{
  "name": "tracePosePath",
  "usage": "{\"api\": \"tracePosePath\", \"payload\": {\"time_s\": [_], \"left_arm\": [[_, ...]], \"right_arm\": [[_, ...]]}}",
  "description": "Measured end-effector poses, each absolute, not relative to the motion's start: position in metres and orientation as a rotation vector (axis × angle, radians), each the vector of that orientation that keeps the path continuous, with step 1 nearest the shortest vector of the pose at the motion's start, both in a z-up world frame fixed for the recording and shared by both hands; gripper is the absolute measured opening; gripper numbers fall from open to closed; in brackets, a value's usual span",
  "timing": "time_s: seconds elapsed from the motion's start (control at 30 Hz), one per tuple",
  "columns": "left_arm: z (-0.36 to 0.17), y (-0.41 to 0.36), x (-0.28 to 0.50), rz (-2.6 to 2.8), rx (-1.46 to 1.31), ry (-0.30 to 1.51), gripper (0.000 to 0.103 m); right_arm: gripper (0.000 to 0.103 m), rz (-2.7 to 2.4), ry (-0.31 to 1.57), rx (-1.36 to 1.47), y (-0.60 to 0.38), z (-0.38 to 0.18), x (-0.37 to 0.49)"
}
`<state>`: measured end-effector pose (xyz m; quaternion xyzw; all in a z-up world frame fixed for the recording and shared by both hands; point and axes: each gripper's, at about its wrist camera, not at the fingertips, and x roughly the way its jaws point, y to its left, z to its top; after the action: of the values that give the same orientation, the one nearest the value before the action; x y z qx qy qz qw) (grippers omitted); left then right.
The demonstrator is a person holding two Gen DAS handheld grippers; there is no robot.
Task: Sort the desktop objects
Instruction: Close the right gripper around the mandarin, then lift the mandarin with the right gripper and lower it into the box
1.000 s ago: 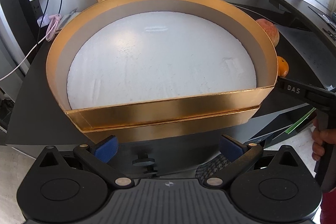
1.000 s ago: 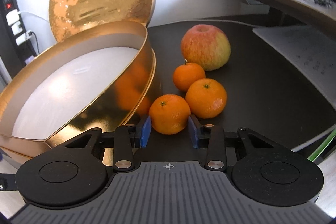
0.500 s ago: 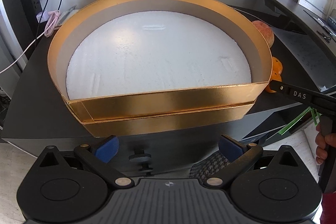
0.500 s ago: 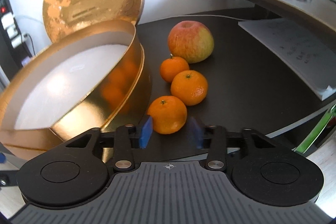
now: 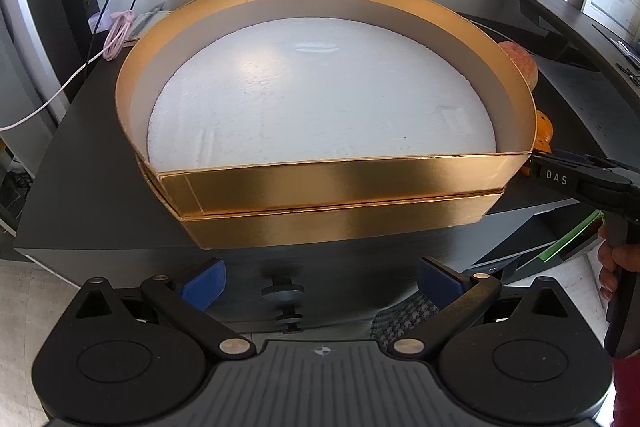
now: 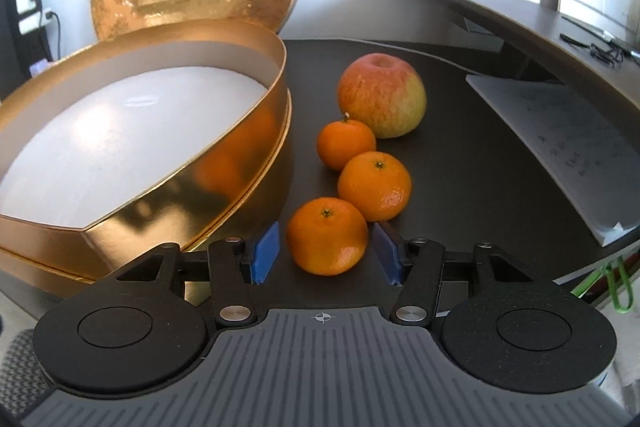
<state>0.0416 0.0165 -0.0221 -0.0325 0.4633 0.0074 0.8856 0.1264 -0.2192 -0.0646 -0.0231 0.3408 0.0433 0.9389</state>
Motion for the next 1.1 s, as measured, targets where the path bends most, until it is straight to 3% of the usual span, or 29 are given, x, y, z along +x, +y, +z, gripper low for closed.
{"api": "tracePosePath", "payload": {"time_s": [0.17, 0.47, 0.67, 0.87, 1.1], "left_arm": [[-0.023, 0.019, 0.041, 0.018, -0.075, 0.965, 0.102], [-0.024, 0.026, 0.039, 0.008, -0.098, 0.959, 0.102], [-0.023, 0.048, 0.035, 0.026, -0.146, 0.933, 0.102], [-0.022, 0.082, 0.026, 0.099, -0.175, 0.893, 0.102], [-0.027, 0.123, 0.01, 0.203, -0.23, 0.881, 0.102]], "right_arm": [[0.048, 0.076, 0.72, -0.053, -0.217, -0.067, 0.128], [0.046, 0.053, 0.725, -0.004, -0.224, -0.058, 0.109], [0.046, 0.028, 0.603, 0.025, -0.22, -0.012, 0.093], [0.046, 0.206, 0.518, -0.016, -0.163, 0.03, 0.093], [0.046, 0.449, 0.636, -0.131, -0.059, 0.005, 0.117]]}}
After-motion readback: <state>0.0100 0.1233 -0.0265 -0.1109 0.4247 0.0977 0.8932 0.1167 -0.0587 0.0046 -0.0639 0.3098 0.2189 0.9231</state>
